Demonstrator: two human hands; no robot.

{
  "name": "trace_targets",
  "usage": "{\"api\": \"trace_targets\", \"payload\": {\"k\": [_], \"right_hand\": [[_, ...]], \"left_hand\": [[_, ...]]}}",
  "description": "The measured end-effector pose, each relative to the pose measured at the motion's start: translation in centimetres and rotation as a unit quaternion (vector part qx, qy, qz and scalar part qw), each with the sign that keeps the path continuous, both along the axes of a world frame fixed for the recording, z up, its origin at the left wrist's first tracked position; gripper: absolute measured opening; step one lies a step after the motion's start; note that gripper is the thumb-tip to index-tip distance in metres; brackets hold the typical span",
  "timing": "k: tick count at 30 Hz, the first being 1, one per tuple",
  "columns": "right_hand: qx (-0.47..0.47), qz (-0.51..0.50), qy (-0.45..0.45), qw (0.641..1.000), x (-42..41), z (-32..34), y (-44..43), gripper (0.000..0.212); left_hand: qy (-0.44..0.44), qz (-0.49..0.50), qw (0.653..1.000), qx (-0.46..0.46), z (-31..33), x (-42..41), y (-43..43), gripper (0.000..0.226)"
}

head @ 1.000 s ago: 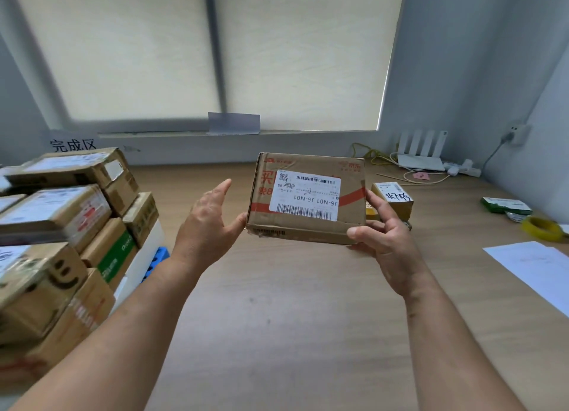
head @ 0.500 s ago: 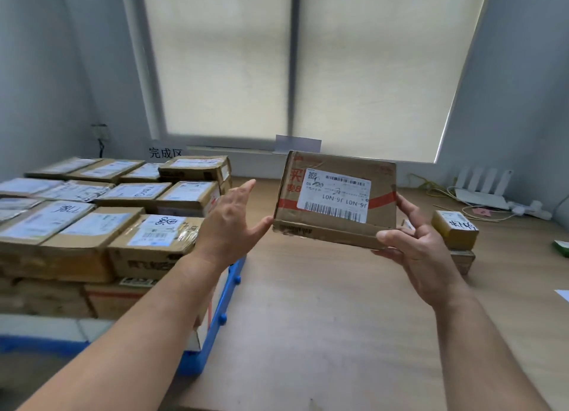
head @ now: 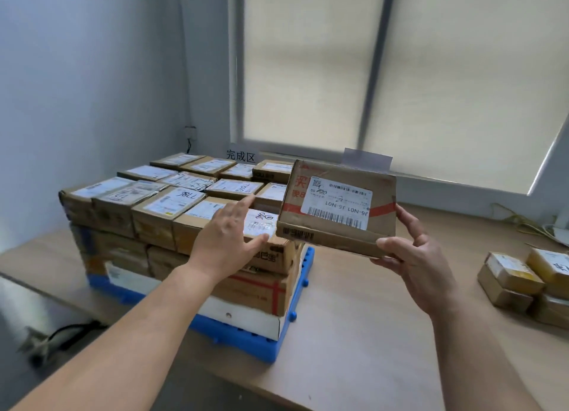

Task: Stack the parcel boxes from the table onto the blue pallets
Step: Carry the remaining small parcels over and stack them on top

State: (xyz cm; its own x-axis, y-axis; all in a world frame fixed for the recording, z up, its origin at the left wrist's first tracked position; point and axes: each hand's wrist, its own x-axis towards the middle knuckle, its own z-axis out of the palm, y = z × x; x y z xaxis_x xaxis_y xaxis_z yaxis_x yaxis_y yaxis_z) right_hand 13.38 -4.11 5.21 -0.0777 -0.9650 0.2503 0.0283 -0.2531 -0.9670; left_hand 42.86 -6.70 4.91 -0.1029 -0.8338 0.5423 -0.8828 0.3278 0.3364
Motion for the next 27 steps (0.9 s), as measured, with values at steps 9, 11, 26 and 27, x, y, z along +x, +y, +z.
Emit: {"api": "trace_targets", "payload": {"k": [9, 11, 26, 27], "right_hand": [[-0.002, 0.047, 0.001, 0.999, 5.4, 0.6, -7.6, 0.068], [-0.004, 0.054, -0.001, 0.999, 6.2, 0.9, -10.0, 0.068], [0.006, 0.093, -0.001, 0.996, 11.3, 4.3, -24.9, 0.053], [0.014, 0.093, -0.004, 0.996, 11.6, 4.4, -25.6, 0.053]], "left_hand": [[-0.057, 0.056, 0.997, 0.0, 0.6, 5.6, -4.9, 0.078], [-0.068, 0.068, 0.995, -0.001, 1.2, 6.5, -6.6, 0.078], [-0.144, 0.088, 0.986, -0.005, 4.1, 12.0, -21.2, 0.078], [-0.144, 0.087, 0.986, -0.003, 4.2, 12.6, -21.9, 0.079]]}}
